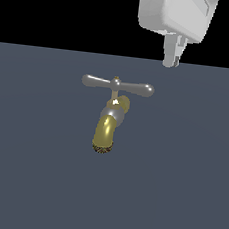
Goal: Turn on the faucet by rotating a designated handle.
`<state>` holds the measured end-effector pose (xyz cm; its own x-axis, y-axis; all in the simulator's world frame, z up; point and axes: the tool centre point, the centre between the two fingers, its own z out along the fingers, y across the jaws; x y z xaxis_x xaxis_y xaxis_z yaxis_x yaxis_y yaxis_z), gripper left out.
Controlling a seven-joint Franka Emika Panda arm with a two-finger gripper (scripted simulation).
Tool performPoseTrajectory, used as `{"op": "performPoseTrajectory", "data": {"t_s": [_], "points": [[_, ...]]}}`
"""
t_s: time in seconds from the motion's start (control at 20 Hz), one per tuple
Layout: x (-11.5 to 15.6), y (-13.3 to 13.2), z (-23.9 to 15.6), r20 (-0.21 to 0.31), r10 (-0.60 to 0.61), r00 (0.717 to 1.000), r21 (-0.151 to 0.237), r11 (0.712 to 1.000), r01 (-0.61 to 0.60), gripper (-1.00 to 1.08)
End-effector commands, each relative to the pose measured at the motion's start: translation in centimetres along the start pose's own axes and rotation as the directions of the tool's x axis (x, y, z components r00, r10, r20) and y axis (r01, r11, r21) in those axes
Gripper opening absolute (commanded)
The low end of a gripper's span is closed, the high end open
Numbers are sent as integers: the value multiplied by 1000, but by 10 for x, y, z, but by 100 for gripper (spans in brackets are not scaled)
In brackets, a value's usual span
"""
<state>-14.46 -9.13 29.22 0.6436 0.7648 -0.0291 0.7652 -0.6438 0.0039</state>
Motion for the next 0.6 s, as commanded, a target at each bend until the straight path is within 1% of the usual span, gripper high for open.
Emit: {"op": "performPoseTrajectory", "data": {"t_s": [0.0, 0.25, 0.55], "points": [[5, 9, 11, -2, -57, 998, -2, 998, 57, -100], [18, 25, 33, -8, -163, 987, -5, 987, 163, -100], [34, 41, 57, -14, -281, 960, -7, 960, 281, -100]]}}
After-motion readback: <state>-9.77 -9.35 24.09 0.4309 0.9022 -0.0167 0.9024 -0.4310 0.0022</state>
